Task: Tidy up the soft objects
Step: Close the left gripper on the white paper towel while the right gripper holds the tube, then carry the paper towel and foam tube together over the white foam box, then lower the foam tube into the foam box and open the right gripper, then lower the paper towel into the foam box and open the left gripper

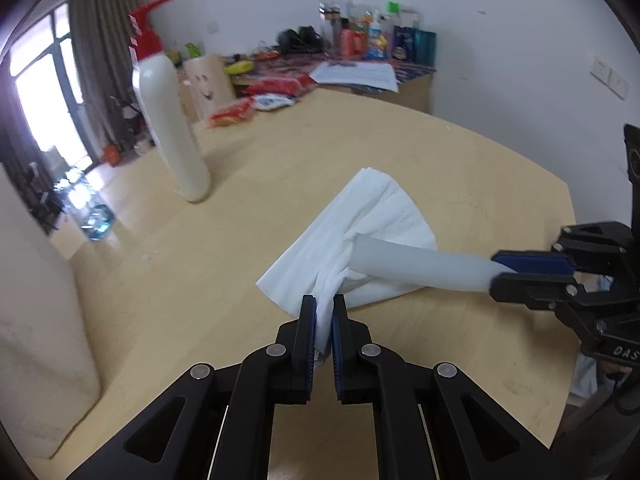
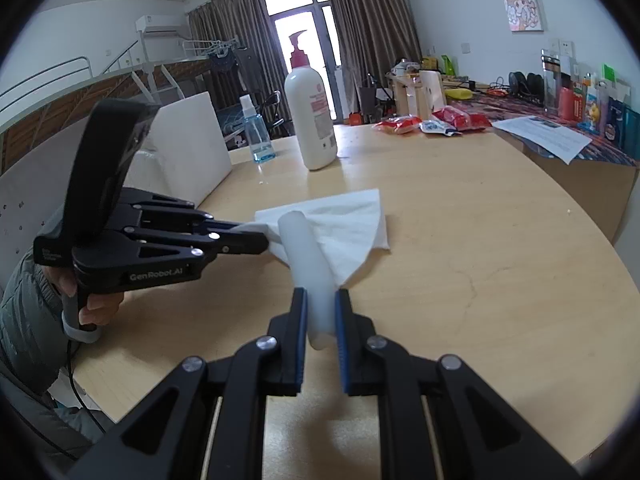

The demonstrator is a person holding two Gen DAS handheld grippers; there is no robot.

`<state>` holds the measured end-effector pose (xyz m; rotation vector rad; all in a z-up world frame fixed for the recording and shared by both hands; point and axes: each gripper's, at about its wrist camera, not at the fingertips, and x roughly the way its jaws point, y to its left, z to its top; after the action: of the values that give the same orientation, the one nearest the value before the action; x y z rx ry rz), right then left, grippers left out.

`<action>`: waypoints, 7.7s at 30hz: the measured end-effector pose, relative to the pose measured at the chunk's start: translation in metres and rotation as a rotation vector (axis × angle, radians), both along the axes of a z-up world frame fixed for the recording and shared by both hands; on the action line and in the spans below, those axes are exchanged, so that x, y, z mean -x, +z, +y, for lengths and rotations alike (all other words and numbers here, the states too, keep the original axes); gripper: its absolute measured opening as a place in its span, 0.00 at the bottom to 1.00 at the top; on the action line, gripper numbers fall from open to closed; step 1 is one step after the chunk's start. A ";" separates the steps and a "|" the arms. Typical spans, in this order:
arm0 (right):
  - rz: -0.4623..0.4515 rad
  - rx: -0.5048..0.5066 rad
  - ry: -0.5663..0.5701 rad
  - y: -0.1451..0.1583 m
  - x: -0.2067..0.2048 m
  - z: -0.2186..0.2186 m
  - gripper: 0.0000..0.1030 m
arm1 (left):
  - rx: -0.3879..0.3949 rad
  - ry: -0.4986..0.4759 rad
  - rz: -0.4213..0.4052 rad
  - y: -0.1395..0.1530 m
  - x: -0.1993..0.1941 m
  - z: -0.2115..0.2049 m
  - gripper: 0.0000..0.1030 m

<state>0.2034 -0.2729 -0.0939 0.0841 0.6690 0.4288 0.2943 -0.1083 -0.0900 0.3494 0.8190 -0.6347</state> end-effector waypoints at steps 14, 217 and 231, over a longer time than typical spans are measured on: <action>-0.051 -0.016 0.005 0.016 0.003 0.004 0.16 | 0.016 0.163 -0.109 0.023 0.011 0.032 0.07; -0.293 -0.008 0.088 0.148 -0.074 0.172 0.79 | 0.150 0.808 -0.447 0.143 0.011 0.222 0.08; -0.289 -0.020 0.026 0.139 -0.071 0.146 0.79 | 0.159 0.773 -0.418 0.134 -0.011 0.211 0.22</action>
<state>0.2742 -0.1265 0.0448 0.0313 0.3822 0.4624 0.3051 0.1030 0.0443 -0.0007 0.4389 0.1023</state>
